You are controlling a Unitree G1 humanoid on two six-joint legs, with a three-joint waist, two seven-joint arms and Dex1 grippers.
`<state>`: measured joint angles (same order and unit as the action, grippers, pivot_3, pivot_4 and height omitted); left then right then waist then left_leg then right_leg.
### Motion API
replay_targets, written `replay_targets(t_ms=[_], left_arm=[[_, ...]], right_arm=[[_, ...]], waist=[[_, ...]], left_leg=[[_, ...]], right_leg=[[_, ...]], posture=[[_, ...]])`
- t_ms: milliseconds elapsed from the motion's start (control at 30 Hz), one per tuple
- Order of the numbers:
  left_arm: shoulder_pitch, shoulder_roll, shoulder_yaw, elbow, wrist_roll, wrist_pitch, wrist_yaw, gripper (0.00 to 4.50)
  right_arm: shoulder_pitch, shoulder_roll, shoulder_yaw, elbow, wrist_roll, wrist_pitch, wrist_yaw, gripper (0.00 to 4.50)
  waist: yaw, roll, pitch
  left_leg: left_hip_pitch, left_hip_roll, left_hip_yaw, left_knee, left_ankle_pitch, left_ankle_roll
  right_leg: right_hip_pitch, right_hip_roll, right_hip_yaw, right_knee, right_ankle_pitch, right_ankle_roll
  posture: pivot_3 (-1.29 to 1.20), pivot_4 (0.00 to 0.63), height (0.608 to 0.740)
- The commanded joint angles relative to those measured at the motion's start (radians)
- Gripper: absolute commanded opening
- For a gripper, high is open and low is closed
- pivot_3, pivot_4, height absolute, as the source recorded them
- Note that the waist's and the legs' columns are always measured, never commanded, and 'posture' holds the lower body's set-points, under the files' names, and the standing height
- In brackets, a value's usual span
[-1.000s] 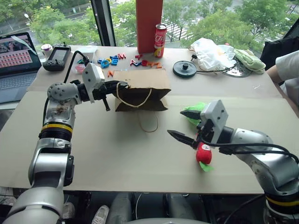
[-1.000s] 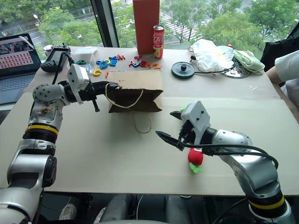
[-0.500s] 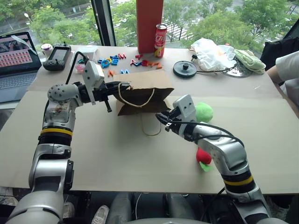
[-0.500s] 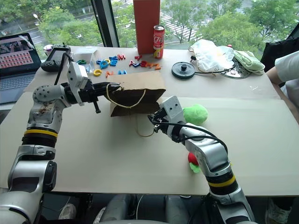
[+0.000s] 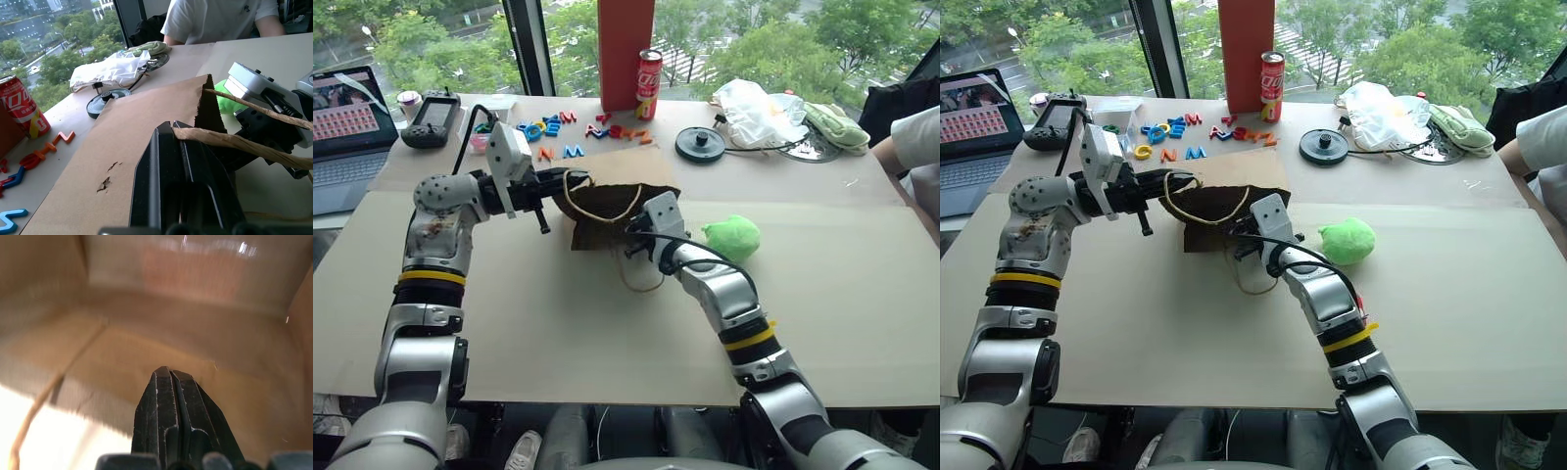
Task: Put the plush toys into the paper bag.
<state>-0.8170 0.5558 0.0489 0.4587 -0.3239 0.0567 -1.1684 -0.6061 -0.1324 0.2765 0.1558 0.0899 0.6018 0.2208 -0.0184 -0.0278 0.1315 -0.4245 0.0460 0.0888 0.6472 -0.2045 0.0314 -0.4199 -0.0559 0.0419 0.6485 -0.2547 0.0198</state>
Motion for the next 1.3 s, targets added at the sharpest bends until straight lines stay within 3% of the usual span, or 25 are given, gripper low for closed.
replay_targets(t_ms=[33, 567, 833, 1033, 1200, 1300], left_arm=[[-0.031, -0.005, 0.051, -0.058, -0.052, 0.048, 0.043, 0.00], [0.012, -0.016, 0.057, -0.140, -0.078, 0.134, 0.098, 0.00], [0.045, -0.024, 0.046, -0.125, -0.065, 0.124, 0.104, 0.00], [0.042, -0.039, 0.046, -0.101, -0.059, 0.114, 0.114, 0.00], [0.033, -0.043, 0.050, -0.109, -0.067, 0.126, 0.117, 0.00], [0.029, -0.046, 0.050, -0.110, -0.069, 0.129, 0.118, 0.00]], right_arm=[[0.014, -0.026, 0.061, -0.028, -0.079, 0.000, 0.019, 0.05], [0.027, -0.021, 0.038, -0.044, -0.129, 0.037, 0.032, 0.05], [0.035, -0.067, -0.169, -0.421, 0.045, 0.307, 0.106, 0.05], [0.037, -0.088, -0.280, -0.580, 0.105, 0.465, 0.084, 0.05], [0.071, -0.177, -0.390, -0.538, 0.066, 0.499, 0.029, 1.48], [0.104, -0.221, -0.394, -0.457, 0.032, 0.476, -0.002, 2.53]], waist=[[-0.001, 0.000, 0.000], [0.000, 0.000, 0.000], [0.007, 0.000, 0.000], [0.004, 0.000, 0.000], [0.005, 0.000, 0.000], [0.008, 0.000, 0.000]], left_leg=[[0.000, 0.000, 0.000, 0.000, 0.000, 0.000], [0.001, 0.000, 0.000, 0.000, 0.000, 0.000], [-0.001, 0.001, -0.001, 0.000, 0.000, 0.000], [0.000, 0.000, 0.000, -0.001, 0.000, 0.000], [0.000, 0.000, 0.000, -0.001, 0.000, 0.000], [0.000, -0.001, 0.000, -0.001, 0.000, 0.000]], right_leg=[[0.000, 0.000, 0.000, 0.000, 0.000, 0.000], [0.001, 0.000, 0.000, 0.000, 0.000, 0.000], [0.000, 0.000, 0.000, 0.000, 0.000, 0.000], [0.000, 0.000, 0.000, -0.001, 0.000, 0.000], [0.000, 0.000, 0.000, -0.001, 0.000, 0.000], [0.000, -0.001, 0.000, -0.002, 0.000, 0.000]], posture=[[0.00, 0.150, 0.739], [0.00, 0.150, 0.739], [0.00, 0.150, 0.739], [0.00, 0.150, 0.739], [0.00, 0.150, 0.739], [0.00, 0.150, 0.739]])
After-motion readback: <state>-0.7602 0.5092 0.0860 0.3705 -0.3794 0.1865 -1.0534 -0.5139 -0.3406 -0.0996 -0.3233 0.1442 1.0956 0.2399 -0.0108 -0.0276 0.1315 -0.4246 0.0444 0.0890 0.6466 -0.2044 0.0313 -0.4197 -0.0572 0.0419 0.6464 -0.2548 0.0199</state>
